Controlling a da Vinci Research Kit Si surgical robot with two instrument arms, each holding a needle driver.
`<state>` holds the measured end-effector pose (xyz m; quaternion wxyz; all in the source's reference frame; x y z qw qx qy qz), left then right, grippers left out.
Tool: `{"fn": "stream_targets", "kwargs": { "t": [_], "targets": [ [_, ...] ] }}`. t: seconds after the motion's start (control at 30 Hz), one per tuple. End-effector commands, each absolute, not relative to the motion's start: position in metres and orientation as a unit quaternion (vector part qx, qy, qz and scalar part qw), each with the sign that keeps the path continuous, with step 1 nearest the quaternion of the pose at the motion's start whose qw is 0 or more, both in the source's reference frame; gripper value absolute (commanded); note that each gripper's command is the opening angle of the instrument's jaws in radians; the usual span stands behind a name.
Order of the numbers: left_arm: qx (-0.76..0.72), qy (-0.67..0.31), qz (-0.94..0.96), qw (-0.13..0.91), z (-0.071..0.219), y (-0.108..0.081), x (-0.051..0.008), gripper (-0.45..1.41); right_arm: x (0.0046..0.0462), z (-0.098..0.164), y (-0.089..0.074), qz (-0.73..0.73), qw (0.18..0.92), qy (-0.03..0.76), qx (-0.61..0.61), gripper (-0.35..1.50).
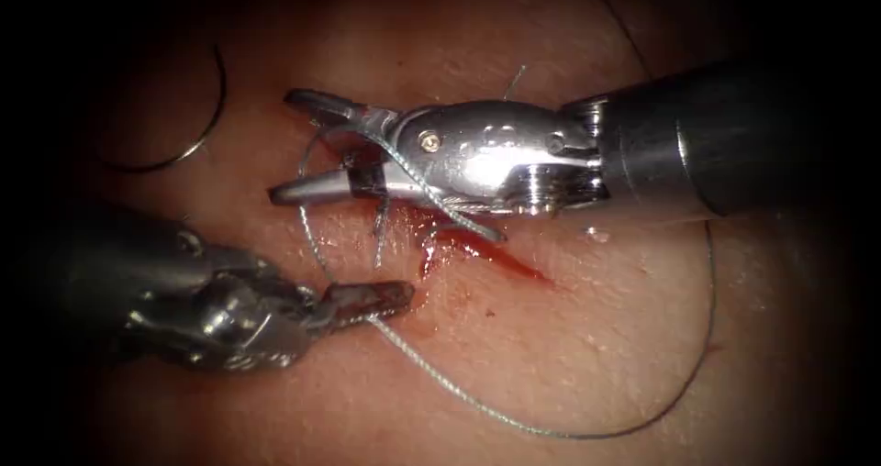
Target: Wound Closure
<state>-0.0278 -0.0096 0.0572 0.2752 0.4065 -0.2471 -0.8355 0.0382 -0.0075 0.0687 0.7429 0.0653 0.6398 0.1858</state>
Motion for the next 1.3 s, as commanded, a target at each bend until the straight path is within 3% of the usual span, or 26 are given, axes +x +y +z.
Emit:
{"fn": "stream_targets", "kwargs": {
  "t": [0.03,0.33,0.6,0.77,0.87,1.07,1.3],
  "targets": [
    [0.406,-0.248,-0.836,0.274,0.0577,-0.0099,-0.0282,-0.45,0.0380,0.0691,-0.0081,0.180,0.749,0.634,0.072,1.13],
    [0.402,-0.251,-0.838,0.271,0.0585,-0.0085,-0.0277,-0.45,0.0361,0.0677,-0.0094,0.186,0.745,0.633,0.095,0.93],
    [0.399,-0.253,-0.839,0.271,0.0594,-0.0077,-0.0276,-0.45,0.0357,0.0671,-0.0103,0.192,0.741,0.634,0.115,0.91],
    [0.396,-0.254,-0.840,0.270,0.0600,-0.0075,-0.0282,-0.45,0.0364,0.0664,-0.0105,0.187,0.732,0.641,0.135,0.49],
    [0.394,-0.255,-0.841,0.268,0.0600,-0.0075,-0.0287,-0.45,0.0371,0.0662,-0.0104,0.186,0.729,0.643,0.143,0.36],
    [0.395,-0.255,-0.841,0.268,0.0600,-0.0076,-0.0290,-0.45,0.0381,0.0659,-0.0104,0.188,0.725,0.645,0.153,0.27],
    [0.395,-0.255,-0.841,0.268,0.0598,-0.0080,-0.0289,-0.45,0.0382,0.0661,-0.0097,0.200,0.722,0.646,0.143,-0.33]
  ]
}}
